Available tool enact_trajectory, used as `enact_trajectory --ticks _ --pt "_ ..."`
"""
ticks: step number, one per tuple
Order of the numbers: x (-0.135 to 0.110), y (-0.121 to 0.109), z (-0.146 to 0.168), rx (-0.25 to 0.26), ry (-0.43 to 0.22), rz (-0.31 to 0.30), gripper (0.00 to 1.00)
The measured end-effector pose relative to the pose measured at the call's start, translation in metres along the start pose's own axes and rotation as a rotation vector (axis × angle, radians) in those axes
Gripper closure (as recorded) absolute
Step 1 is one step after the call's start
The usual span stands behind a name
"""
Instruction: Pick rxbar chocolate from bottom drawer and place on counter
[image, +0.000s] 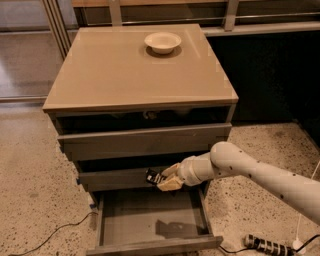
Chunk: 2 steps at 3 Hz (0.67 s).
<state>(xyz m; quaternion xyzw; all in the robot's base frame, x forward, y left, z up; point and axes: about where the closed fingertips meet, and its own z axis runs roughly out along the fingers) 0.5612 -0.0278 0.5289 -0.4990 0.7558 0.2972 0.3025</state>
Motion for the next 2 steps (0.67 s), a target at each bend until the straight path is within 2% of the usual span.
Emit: enact_trajectory --ticks 1,2 --pt "-0.0302 0.0086 -0.0339 0.028 -0.026 -0.003 1.0" --pt "-0.0302 0.0086 -0.0339 0.028 -0.026 -0.003 1.0"
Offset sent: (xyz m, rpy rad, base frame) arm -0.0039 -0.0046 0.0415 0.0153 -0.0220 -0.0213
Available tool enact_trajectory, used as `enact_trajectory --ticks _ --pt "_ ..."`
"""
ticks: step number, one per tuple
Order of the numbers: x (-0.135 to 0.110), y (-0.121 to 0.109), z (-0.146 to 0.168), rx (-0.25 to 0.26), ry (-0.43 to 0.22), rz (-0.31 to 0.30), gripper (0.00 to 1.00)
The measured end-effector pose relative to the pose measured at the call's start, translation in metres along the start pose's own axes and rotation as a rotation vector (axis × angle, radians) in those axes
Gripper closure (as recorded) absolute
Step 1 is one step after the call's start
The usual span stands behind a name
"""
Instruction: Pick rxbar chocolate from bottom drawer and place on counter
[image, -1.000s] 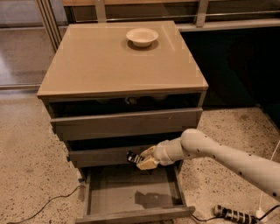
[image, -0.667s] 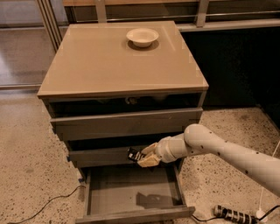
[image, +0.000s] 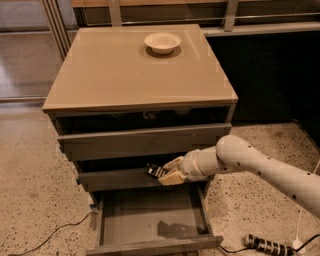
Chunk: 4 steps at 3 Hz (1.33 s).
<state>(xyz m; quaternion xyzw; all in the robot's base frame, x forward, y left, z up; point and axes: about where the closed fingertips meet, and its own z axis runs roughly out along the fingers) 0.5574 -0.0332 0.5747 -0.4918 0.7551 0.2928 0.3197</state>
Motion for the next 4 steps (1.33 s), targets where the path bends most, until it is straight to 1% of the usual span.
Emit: enact_trajectory --ticks 1,2,4 --pt "-0.008 0.004 -0.003 -0.008 0.004 0.004 1.0" --pt "-0.025 0.01 -0.013 -0.017 0.009 0.011 1.0" --pt "-0.064 0.019 -0.04 -0.002 0.019 -0.008 1.0"
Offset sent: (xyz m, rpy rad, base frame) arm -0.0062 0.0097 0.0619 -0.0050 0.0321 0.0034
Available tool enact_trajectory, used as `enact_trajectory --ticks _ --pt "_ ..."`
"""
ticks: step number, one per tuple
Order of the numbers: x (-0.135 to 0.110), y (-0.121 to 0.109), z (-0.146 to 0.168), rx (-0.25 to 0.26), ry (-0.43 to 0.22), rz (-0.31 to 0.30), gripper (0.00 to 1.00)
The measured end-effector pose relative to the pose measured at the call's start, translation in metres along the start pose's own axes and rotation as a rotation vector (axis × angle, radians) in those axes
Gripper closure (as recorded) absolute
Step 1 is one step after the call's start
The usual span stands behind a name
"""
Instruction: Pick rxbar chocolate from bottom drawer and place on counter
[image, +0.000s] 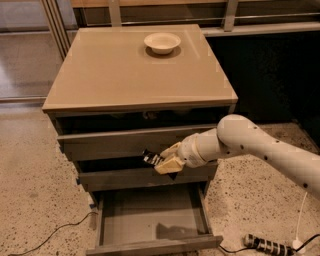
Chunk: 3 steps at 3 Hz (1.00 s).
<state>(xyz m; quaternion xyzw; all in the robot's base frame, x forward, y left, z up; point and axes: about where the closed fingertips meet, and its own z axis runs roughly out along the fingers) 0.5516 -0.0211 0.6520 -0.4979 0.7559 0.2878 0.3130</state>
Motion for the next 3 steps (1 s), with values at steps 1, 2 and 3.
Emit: enact_trajectory --ticks 1,2,3 --pt "-0.022 0.004 -0.015 0.015 -0.002 -0.02 1.0" --pt "-0.054 -0.001 -0.04 0.041 -0.017 -0.062 1.0" --pt "-0.054 -0.001 -0.04 0.041 -0.017 -0.062 1.0"
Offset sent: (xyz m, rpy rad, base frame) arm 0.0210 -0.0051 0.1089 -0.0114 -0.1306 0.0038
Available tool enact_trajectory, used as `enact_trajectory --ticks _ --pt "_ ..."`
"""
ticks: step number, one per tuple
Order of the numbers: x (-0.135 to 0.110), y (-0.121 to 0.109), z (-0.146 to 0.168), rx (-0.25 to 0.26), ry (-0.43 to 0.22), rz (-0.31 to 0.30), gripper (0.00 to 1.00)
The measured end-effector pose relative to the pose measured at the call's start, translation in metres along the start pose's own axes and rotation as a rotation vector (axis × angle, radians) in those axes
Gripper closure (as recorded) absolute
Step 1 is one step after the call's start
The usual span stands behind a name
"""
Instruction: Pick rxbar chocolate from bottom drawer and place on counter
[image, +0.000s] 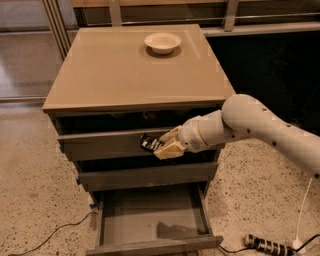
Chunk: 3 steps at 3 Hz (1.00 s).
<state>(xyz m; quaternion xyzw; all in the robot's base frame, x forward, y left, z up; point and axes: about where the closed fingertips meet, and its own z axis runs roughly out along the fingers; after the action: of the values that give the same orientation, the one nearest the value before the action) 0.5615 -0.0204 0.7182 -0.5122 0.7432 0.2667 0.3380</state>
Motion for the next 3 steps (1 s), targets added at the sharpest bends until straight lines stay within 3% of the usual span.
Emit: enact_trajectory --ticks 2,3 --pt "-0.03 -0.008 -0.008 0.003 0.05 -0.04 1.0" --pt "-0.059 -0.01 -0.03 0.029 0.055 -0.071 1.0"
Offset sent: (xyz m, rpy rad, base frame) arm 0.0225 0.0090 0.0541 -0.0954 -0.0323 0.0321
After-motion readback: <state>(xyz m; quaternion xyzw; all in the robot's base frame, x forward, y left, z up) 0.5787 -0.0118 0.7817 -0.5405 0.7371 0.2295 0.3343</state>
